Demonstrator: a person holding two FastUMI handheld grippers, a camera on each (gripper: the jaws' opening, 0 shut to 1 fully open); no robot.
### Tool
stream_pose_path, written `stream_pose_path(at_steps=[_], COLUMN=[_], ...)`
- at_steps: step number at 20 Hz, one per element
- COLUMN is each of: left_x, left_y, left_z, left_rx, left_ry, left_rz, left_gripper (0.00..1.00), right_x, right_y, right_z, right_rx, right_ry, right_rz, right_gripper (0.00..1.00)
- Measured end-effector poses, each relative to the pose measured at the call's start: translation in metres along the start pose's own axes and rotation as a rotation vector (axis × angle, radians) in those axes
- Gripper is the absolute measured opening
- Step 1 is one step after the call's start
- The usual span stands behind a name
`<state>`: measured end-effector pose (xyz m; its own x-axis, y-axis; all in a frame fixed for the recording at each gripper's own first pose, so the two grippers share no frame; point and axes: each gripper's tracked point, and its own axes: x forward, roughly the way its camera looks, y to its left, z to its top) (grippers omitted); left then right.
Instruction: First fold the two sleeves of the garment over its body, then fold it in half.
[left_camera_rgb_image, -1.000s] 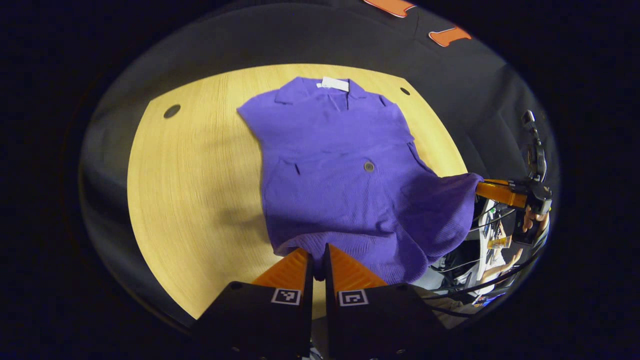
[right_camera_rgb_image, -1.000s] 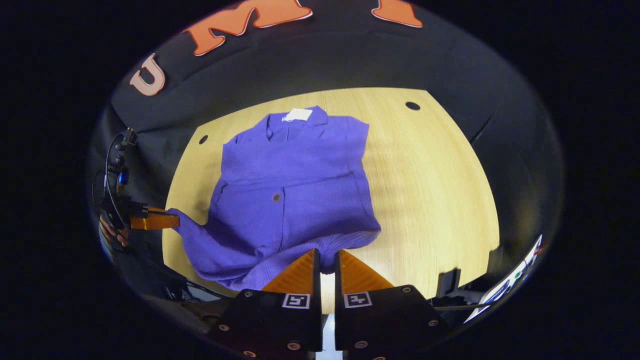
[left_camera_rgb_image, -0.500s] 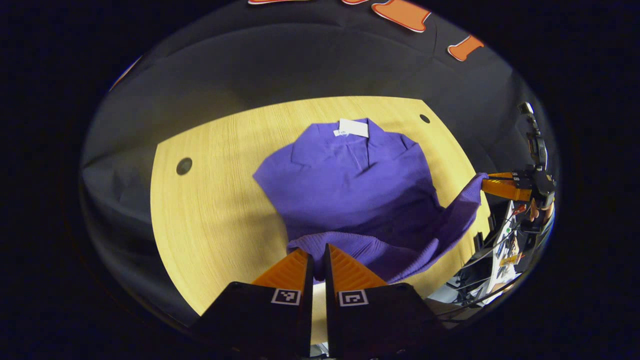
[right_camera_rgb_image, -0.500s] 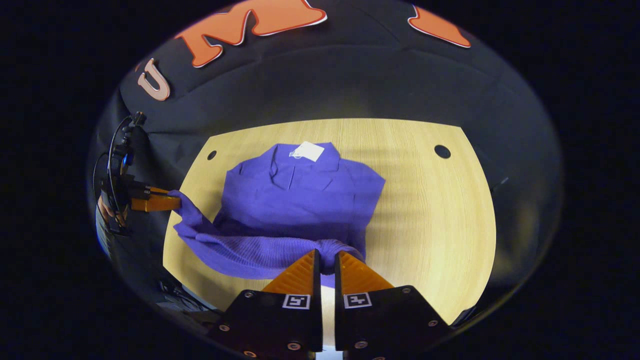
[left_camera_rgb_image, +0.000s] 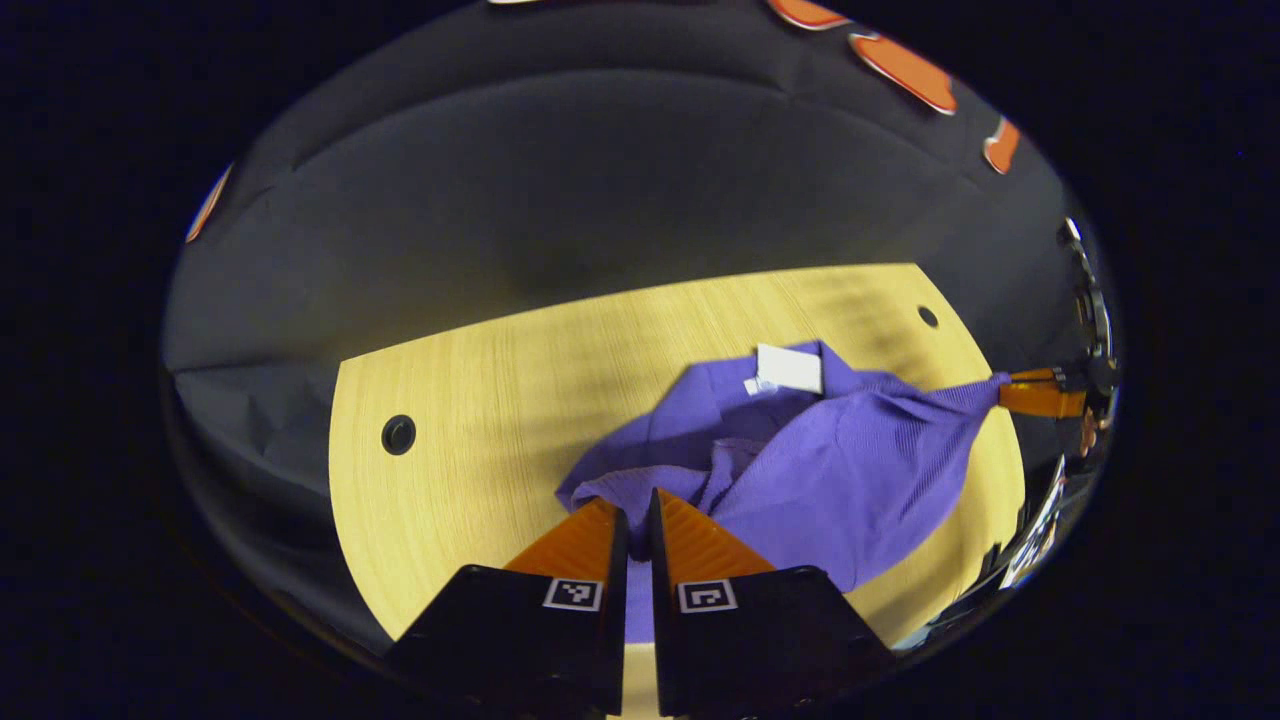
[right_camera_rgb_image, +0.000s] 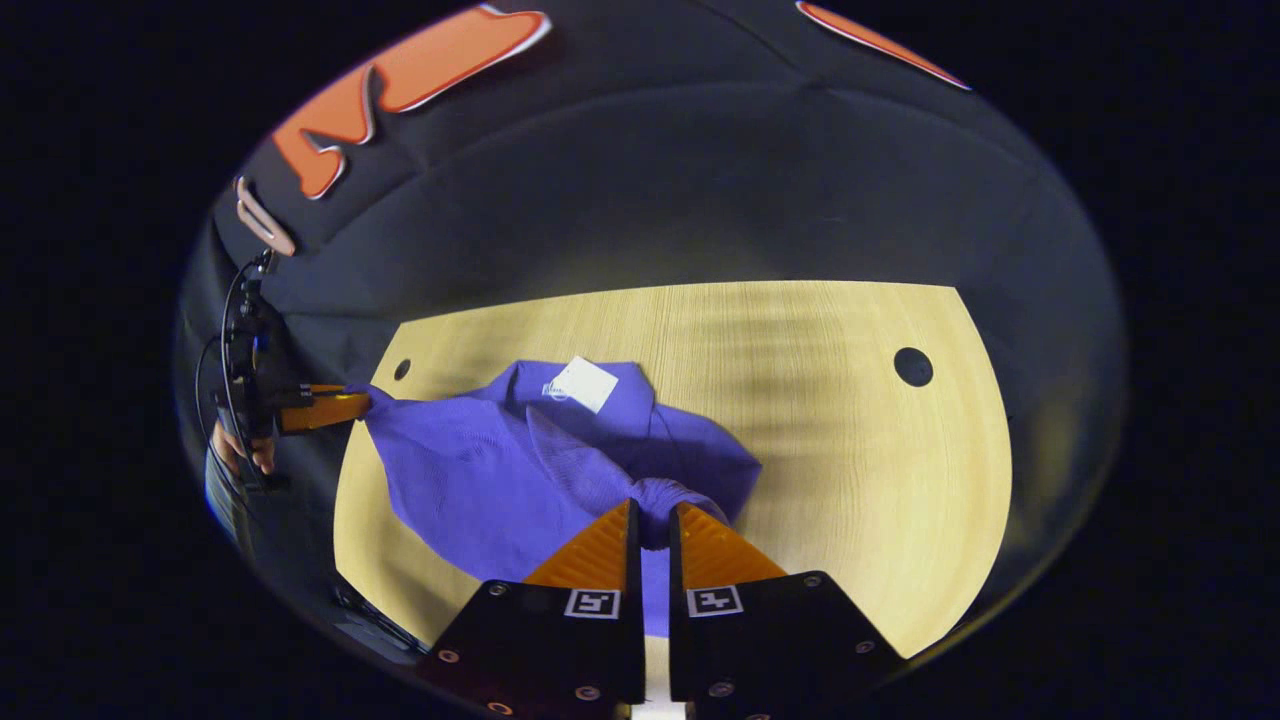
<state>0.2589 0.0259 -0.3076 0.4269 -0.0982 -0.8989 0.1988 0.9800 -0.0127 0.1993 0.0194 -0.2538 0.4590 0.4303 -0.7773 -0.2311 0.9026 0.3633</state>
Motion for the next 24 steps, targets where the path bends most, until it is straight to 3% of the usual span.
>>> stream_pose_path(at_steps=[5,9,12,14,15,16,17,18,19,22,23,24], left_x=[0.021,0.038,0.026,0.01,0.005,-0.002,-0.012,-0.022,-0.033,-0.063,-0.072,-0.084], left_y=[0.016,0.032,0.054,0.055,0.05,0.047,0.045,0.045,0.043,0.037,0.032,0.03], left_z=[0.017,0.02,0.046,0.06,0.062,0.066,0.066,0.069,0.068,0.068,0.067,0.069], left_rx=[-0.08,-0.101,-0.068,-0.053,-0.054,-0.065,-0.078,-0.095,-0.11,-0.159,-0.168,-0.172], left_ry=[-0.056,-0.087,-0.2,-0.268,-0.292,-0.315,-0.335,-0.357,-0.375,-0.433,-0.453,-0.48], left_rz=[0.099,0.198,0.313,0.342,0.348,0.347,0.339,0.331,0.313,0.271,0.245,0.232], left_gripper=[0.13,0.17,0.24,0.19,0.24,0.29,0.33,0.46,0.57,0.93,0.93,0.94], right_x=[0.031,0.054,0.049,0.04,0.036,0.033,0.028,0.019,0.009,-0.026,-0.037,-0.048], right_y=[-0.011,-0.035,-0.04,-0.041,-0.042,-0.043,-0.044,-0.044,-0.042,-0.025,-0.019,-0.014], right_z=[0.026,0.047,0.075,0.08,0.081,0.081,0.084,0.085,0.088,0.095,0.096,0.097], right_rx=[0.107,0.203,0.258,0.285,0.275,0.254,0.226,0.198,0.17,0.097,0.072,0.051], right_ry=[-0.02,-0.082,-0.187,-0.215,-0.227,-0.243,-0.268,-0.296,-0.325,-0.419,-0.45,-0.479], right_rz=[0.035,-0.028,-0.033,-0.029,-0.037,-0.061,-0.081,-0.101,-0.109,-0.143,-0.155,-0.174], right_gripper=[0.1,0.12,0.22,0.28,0.41,0.35,0.36,0.43,0.57,0.61,0.75,0.83])
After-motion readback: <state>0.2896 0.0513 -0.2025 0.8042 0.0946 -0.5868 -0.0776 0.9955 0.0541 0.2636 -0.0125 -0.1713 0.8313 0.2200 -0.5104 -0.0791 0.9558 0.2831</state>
